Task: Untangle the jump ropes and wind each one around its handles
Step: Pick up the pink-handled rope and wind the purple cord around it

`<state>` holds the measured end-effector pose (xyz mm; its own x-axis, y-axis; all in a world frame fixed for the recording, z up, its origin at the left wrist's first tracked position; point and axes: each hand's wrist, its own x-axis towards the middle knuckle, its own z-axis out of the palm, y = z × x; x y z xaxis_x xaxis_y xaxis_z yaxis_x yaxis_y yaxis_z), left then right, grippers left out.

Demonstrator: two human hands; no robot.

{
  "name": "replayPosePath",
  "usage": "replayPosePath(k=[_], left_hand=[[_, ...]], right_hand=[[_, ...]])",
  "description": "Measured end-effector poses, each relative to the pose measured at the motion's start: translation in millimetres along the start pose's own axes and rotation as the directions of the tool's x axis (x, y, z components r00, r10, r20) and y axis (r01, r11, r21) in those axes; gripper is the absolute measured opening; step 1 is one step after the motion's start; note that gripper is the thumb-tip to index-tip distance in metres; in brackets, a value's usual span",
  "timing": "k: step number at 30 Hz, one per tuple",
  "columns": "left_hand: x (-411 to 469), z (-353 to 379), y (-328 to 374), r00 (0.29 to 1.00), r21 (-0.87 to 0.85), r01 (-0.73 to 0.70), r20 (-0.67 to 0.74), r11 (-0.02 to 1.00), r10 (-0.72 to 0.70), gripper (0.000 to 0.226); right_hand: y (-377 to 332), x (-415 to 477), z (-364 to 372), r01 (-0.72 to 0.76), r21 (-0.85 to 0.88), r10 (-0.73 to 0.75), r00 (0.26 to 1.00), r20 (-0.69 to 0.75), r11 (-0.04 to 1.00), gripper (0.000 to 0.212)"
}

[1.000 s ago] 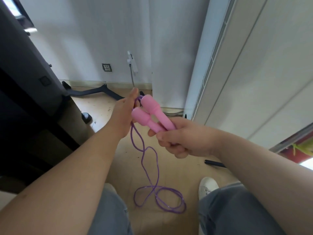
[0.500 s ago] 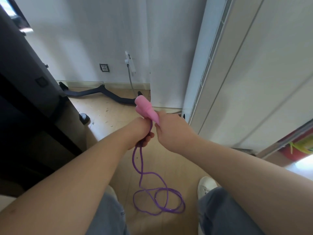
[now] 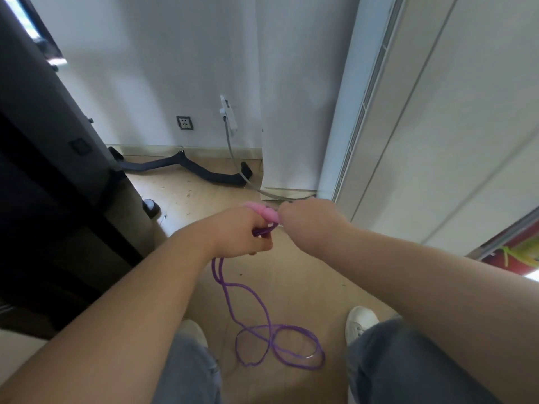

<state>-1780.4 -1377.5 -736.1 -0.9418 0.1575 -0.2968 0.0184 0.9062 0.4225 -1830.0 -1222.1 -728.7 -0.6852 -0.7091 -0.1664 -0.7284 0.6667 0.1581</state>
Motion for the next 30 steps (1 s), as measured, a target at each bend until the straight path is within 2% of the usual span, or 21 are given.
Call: replayPosePath(k=[3,5,7,9,13,15,17,19,20,21,23,26,30], left_hand=[[3,-7,-1,0.997,0.030,-0.032,-0.076,0.999,0.034,0.023],[4,-12,-4,0.987,0.078,-0.048,-0.147,0.996,0.059,0.014],[6,-14,-12,0.969,0.065,-0.080,-0.231,0.995,0.093,0.022],[8,-16,-18,0.951,0.005,-0.116,-0.289,0.993,0.112,0.020],[14,-17,-28,0.901,-0.139,-0.095,-0.433,0.986,0.026,0.029],[17,-17,-35,0.894,-0.266,-0.054,-0.442,0.963,-0.072,0.039],[21,-15,-43,0.899,-0.467,-0.004,-0.389,0.884,-0.201,0.046],[28,-9,-47,0.895,-0.696,0.109,-0.242,0.710,-0.375,0.030],[29,-6,-44,0.905,-0.697,0.167,-0.172,0.697,-0.389,0.020],[29,-2,-39,0.923,-0.646,0.193,-0.135,0.738,-0.359,0.020],[29,7,-27,0.960,-0.549,0.152,-0.115,0.822,-0.254,0.030],[26,13,-8,0.978,-0.568,0.108,-0.085,0.816,-0.188,0.048],[22,14,0,0.991,-0.449,0.105,-0.026,0.887,-0.131,0.050]], right_hand=[[4,8,4,-0.027,-0.045,0.026,0.999,-0.029,0.999,0.034],[6,9,19,-0.030,-0.029,0.031,0.999,0.041,0.999,0.033],[9,11,34,0.047,0.029,-0.051,0.985,0.166,0.998,0.018],[13,11,35,0.158,0.078,-0.170,0.967,0.188,0.984,0.009],[4,1,15,0.399,0.180,-0.413,0.910,0.044,0.899,0.008],[-2,-7,3,0.426,0.280,-0.428,0.902,-0.060,0.860,0.001],[0,-13,-6,0.376,0.370,-0.338,0.927,-0.165,0.850,0.003],[8,-14,-9,0.307,0.467,-0.202,0.944,-0.261,0.829,0.009],[11,-14,-10,0.271,0.512,-0.133,0.948,-0.290,0.815,0.011],[15,-12,-9,0.230,0.543,-0.071,0.952,-0.298,0.807,0.011],[21,-5,-3,0.122,0.583,0.054,0.960,-0.275,0.803,0.010],[36,10,10,-0.067,0.615,0.241,0.948,-0.206,0.786,0.005],[59,19,28,-0.235,0.426,0.309,0.944,-0.112,0.874,0.006]])
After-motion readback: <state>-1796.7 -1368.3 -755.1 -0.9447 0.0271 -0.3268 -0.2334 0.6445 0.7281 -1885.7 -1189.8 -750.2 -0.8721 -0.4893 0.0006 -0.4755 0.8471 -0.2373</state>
